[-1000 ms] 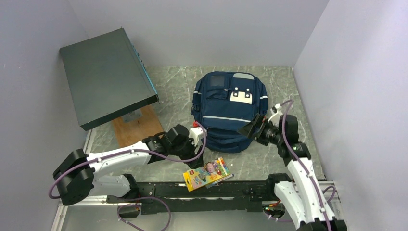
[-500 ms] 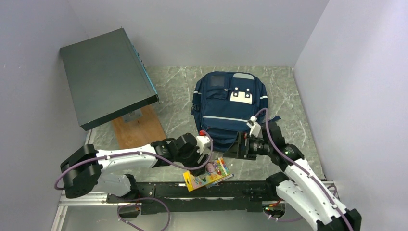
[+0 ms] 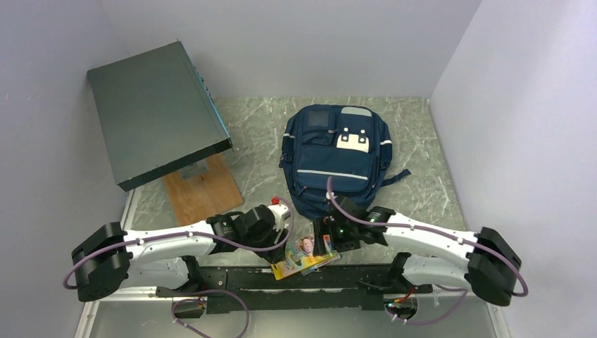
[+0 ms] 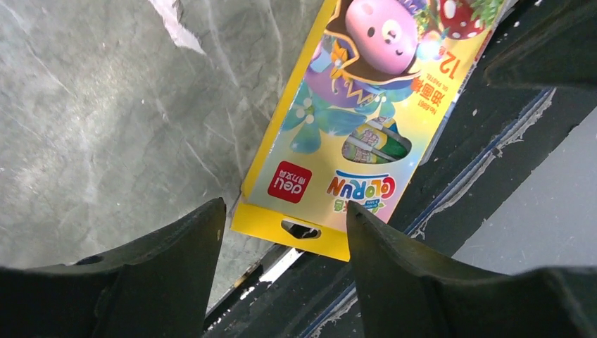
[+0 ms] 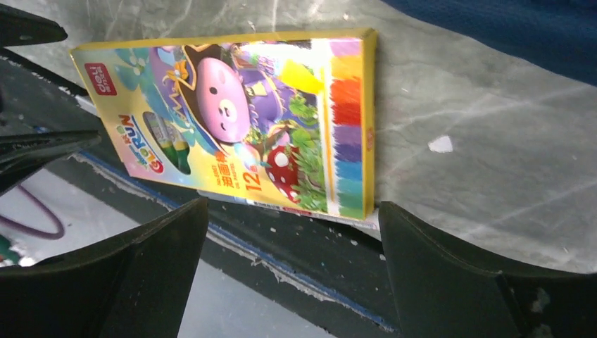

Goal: Pack the student bag
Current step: Pick up the stationery from the center of the board.

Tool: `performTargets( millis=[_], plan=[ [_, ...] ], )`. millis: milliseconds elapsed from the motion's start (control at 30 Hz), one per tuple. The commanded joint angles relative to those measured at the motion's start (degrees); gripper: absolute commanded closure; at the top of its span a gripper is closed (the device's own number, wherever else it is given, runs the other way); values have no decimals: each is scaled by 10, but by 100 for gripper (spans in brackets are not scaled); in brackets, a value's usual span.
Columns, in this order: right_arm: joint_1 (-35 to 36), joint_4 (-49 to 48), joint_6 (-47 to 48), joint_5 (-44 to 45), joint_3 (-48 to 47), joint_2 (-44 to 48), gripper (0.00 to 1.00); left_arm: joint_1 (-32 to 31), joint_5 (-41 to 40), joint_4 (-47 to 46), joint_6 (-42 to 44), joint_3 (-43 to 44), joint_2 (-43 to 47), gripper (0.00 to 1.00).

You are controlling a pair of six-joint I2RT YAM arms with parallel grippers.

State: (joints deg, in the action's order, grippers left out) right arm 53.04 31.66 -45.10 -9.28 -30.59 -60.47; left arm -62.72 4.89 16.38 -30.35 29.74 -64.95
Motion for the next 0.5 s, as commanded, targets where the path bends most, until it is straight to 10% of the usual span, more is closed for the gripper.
performTargets(
  millis=[0,233,467],
  plan=[
    [53,-52,-25,90,-45,-50,8,1,15,5,-33,1,-18,27],
    [66,-130,-28,130,-72,-122,21,2,-66,60,-55,14,-8,35],
    [59,-173,13,122,-172,-202,20,1,-115,73,-20,-2,124,12]
  ],
)
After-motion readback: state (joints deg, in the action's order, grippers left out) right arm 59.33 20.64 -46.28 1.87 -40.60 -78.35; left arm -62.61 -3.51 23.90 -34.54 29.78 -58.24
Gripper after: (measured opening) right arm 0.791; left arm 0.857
